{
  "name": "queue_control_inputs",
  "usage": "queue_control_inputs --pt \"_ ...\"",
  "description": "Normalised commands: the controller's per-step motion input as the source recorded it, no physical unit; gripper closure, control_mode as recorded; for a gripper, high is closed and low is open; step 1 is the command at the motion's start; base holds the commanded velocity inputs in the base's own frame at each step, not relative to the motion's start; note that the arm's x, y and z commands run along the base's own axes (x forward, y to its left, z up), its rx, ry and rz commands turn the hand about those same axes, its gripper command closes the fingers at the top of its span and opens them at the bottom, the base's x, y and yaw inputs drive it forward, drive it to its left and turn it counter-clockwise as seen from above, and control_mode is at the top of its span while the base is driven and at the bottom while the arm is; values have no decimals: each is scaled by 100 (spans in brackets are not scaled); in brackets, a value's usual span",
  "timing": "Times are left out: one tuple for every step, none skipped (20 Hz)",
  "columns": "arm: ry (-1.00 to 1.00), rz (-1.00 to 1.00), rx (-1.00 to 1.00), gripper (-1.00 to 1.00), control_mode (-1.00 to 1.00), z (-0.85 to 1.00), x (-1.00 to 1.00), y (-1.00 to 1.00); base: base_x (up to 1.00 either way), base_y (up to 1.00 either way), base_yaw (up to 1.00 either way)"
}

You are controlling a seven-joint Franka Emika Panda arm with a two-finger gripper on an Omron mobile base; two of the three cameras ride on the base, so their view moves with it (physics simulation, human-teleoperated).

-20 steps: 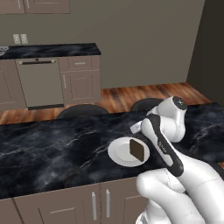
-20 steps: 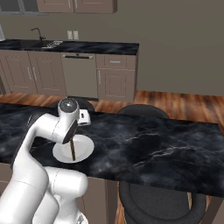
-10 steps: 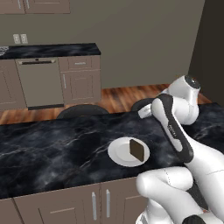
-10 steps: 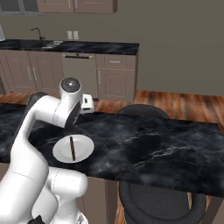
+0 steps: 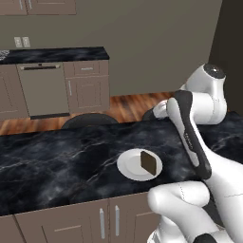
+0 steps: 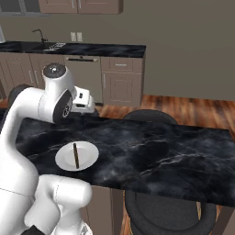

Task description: Start the toaster. Once the lever pops up, take the bread to the plate on the dining counter.

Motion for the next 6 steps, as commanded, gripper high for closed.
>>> queue_control_inputs --pt "1 -23 0 -100 -100 31 -51 -18 0 0 0" --pt "1 -22 0 -100 -100 29 -52 -19 0 0 0" --pt "0 -21 0 -100 -100 27 -54 -22 0 0 0" --pt "0 -19 -1 -100 -100 21 -54 -27 0 0 0" --pt "0 -18 -1 -100 -100 19 -49 -29 0 0 0" --pt "0 -18 -3 -100 -100 14 -42 -26 0 0 0"
